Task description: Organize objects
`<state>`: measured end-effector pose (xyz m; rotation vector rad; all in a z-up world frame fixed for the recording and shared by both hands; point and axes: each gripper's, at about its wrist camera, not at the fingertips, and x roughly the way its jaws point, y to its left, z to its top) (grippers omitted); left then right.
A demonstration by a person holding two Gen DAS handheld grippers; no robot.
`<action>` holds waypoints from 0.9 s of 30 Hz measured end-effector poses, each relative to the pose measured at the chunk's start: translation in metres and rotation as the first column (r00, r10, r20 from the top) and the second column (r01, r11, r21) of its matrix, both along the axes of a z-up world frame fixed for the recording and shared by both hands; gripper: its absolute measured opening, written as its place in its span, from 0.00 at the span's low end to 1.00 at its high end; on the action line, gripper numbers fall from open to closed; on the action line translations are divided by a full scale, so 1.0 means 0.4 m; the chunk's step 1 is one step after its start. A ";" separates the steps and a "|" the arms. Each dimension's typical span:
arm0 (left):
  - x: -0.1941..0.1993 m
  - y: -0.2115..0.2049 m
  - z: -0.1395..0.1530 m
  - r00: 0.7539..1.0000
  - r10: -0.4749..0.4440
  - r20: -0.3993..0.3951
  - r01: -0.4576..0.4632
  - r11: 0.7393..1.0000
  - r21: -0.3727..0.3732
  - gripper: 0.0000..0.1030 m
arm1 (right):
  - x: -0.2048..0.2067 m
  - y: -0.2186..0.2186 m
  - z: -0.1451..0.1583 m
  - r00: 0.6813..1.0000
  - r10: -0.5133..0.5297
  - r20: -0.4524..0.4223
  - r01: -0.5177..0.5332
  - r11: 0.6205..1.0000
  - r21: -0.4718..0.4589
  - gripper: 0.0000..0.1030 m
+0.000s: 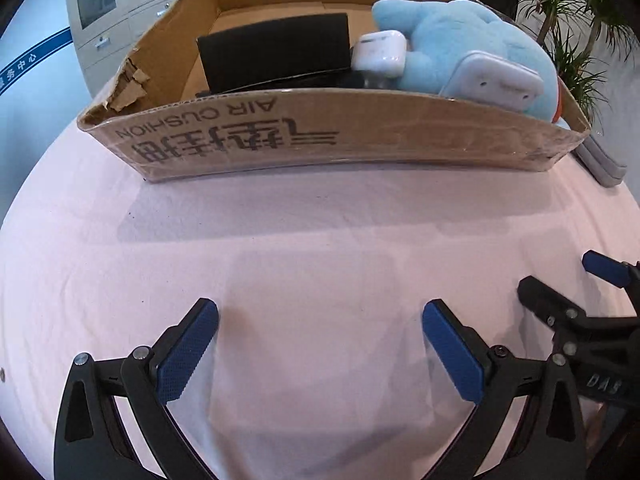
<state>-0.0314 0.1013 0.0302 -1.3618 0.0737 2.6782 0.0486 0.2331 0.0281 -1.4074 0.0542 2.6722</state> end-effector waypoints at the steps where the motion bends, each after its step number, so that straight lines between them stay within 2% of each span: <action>1: -0.002 0.001 -0.001 1.000 0.000 -0.001 0.000 1.000 0.001 0.99 | 0.003 -0.003 0.001 1.000 0.000 -0.003 0.000 1.000 0.002 1.00; 9: -0.016 0.009 -0.006 1.000 0.004 -0.005 -0.004 1.000 0.000 0.99 | 0.013 -0.015 -0.016 0.999 -0.049 -0.022 0.049 0.999 0.003 1.00; 27: -0.007 0.007 -0.006 1.000 0.004 -0.006 -0.004 1.000 0.000 0.99 | 0.012 -0.020 -0.025 0.998 -0.050 -0.023 0.050 0.999 0.001 1.00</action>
